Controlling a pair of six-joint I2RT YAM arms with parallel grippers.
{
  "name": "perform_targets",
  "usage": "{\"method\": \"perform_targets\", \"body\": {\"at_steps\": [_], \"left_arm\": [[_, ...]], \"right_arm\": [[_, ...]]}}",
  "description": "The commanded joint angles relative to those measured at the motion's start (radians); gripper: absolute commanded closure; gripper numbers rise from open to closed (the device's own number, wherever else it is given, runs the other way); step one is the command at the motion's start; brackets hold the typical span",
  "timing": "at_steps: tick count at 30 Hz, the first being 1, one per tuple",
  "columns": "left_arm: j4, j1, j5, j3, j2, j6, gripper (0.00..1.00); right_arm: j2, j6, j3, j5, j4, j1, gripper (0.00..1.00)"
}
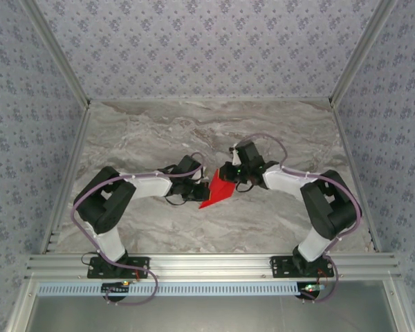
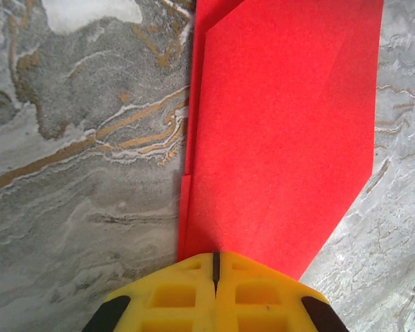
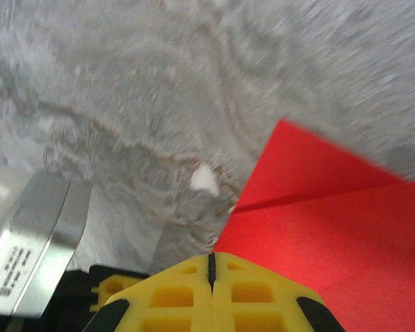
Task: Fold a paper plane with a square sheet of paper (pick it up from the middle)
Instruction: Fourth fold the wing at the center of the table.
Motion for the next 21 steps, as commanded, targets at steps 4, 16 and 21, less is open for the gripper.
{"method": "perform_targets", "body": {"at_steps": [4, 16, 21], "left_arm": [[-0.189, -0.025, -0.117, -0.075, 0.102, 0.0, 1.0], [-0.176, -0.035, -0.109, -0.105, 0.089, -0.004, 1.0], [-0.166, -0.038, -0.107, -0.101, 0.087, -0.014, 1.0]], "right_arm": [[0.128, 0.046, 0.025, -0.033, 0.039, 0.033, 1.0], [0.163, -0.013, -0.013, -0.014, 0.021, -0.237, 1.0], [0.079, -0.09, 0.017, 0.001, -0.055, -0.283, 1.0]]}}
